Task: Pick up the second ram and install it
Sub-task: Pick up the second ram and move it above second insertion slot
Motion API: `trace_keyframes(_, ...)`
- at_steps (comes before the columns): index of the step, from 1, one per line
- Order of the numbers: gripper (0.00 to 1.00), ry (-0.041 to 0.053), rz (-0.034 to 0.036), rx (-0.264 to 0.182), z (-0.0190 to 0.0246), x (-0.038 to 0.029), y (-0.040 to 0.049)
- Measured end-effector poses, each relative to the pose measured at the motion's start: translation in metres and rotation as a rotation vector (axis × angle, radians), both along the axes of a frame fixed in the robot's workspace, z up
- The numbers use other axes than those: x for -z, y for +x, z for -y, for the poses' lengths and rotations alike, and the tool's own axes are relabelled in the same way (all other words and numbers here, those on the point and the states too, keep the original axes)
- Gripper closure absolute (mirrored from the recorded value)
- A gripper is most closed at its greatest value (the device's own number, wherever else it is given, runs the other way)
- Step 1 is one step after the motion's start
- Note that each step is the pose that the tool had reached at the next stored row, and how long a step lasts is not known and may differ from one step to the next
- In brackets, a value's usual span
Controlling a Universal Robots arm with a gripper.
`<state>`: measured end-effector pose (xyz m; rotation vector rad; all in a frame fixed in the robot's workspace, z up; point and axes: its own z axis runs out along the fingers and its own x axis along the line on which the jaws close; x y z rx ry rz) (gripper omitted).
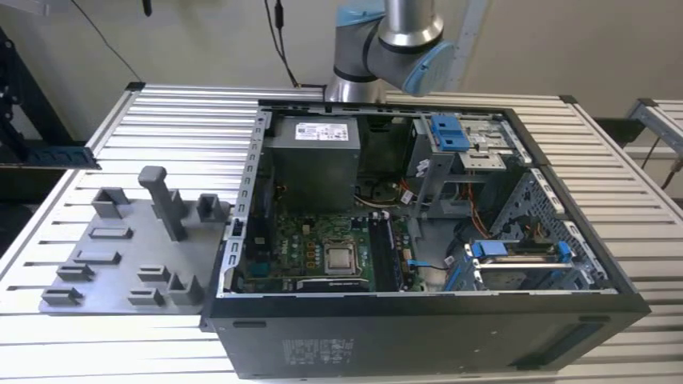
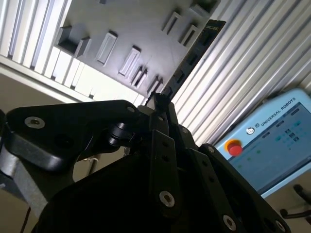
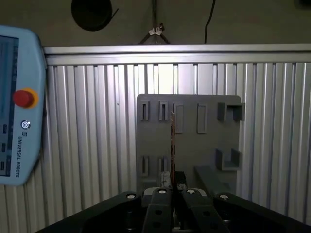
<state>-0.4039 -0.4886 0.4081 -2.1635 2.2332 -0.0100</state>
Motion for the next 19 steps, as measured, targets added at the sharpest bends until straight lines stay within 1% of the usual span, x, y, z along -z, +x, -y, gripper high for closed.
trace_keyframes(4,0.86,0.0000,0.0000,0.000,0.0000,-0.0026,0.0000)
trace_keyframes(13,0.86,0.0000,0.0000,0.000,0.0000,-0.0028,0.0001)
trace_keyframes(16,0.86,-0.0001,-0.0002,0.000,0.0000,-0.0029,0.0016)
trace_keyframes(19,0.86,-0.0004,-0.0025,0.000,0.0000,-0.0030,0.0047)
